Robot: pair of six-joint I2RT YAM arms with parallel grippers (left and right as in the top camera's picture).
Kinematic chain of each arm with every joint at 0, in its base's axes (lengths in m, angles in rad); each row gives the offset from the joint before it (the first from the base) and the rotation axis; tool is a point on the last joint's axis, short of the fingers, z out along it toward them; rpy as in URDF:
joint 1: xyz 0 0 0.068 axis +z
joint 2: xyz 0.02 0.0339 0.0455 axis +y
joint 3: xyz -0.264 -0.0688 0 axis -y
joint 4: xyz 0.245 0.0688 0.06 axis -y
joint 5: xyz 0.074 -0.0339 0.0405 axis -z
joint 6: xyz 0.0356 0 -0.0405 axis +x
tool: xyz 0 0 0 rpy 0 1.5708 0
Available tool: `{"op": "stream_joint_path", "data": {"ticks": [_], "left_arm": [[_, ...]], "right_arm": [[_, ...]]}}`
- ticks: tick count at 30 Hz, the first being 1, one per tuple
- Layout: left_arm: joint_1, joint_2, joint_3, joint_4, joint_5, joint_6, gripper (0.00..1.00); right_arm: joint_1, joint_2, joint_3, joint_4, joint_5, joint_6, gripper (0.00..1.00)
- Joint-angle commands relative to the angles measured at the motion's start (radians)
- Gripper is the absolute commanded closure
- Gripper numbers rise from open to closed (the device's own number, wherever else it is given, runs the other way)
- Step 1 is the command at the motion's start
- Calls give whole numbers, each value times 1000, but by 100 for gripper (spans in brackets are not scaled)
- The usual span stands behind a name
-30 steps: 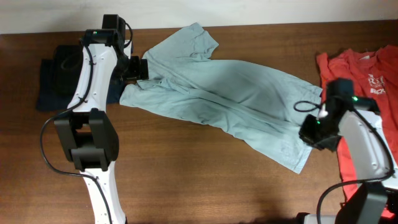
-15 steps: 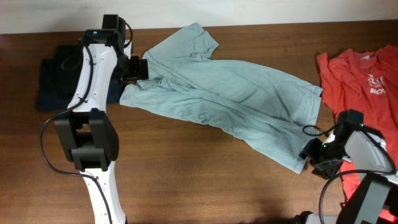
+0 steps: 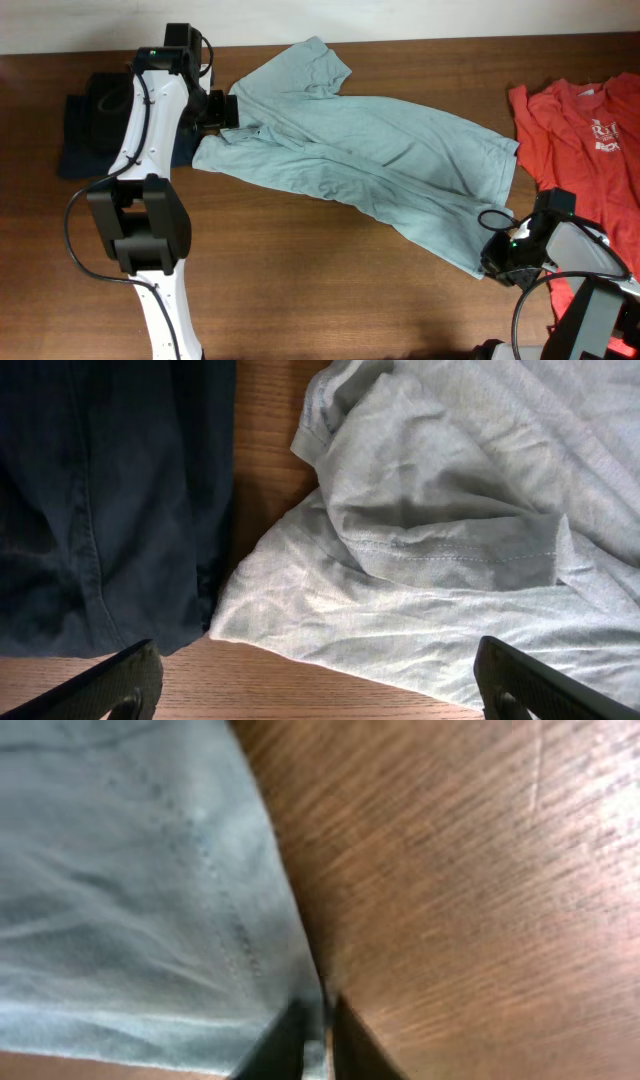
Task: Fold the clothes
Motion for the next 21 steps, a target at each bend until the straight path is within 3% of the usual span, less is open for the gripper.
{"op": "stream_joint_path", "data": {"ticks": [1,6,8,11,21], "left_arm": [[1,-31,9,-1,8,-6,1],[1,-31,9,-1,8,-5,1],[1,-31,9,-1,8,-5,1],[1,-31,9,-1,8,-5,1],[1,-31,9,-1,8,-5,1]], "right_arm": [[-5,2,-13,9,53,-12,96],[-5,2,-13,38,105,-11,95],[-5,2,-13,52,82,-11,76],[-5,2,-13,73,56,-11,60],[-5,3,-14,164,-13,-11,58]]}}
